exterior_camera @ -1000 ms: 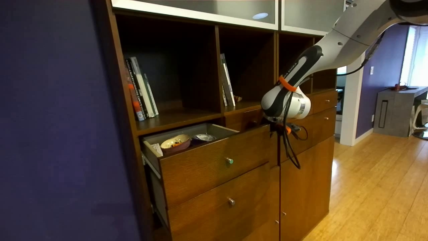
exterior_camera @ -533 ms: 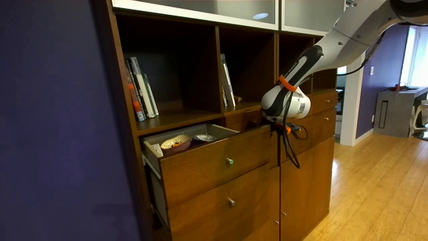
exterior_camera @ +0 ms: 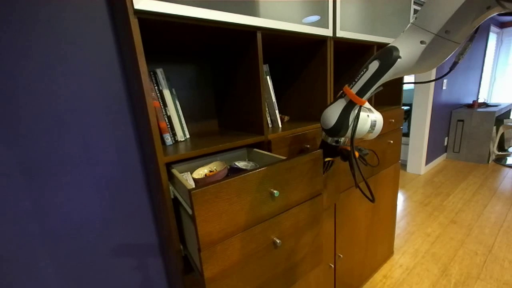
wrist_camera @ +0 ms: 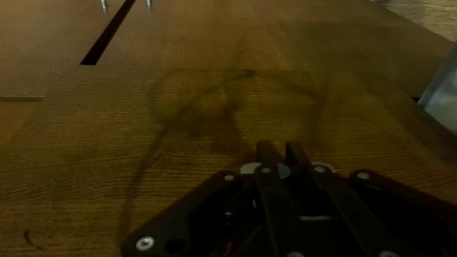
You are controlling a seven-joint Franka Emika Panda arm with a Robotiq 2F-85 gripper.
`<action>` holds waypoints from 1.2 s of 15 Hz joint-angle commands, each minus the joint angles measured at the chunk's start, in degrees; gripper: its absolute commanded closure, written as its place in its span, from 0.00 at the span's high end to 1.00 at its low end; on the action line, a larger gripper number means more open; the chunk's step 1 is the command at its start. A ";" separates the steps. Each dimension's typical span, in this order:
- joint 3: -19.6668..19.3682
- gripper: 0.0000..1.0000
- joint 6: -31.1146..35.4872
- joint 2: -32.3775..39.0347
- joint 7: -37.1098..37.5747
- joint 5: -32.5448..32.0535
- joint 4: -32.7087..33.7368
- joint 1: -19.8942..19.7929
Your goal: Open the bottom drawer second from the left
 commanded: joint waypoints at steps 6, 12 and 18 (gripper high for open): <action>-0.70 0.04 -0.02 -12.38 1.29 3.67 -19.03 3.41; -4.15 0.04 -0.67 -16.43 -0.01 3.79 -23.48 7.12; -6.74 0.53 -5.05 -18.23 -2.23 3.17 -25.86 9.76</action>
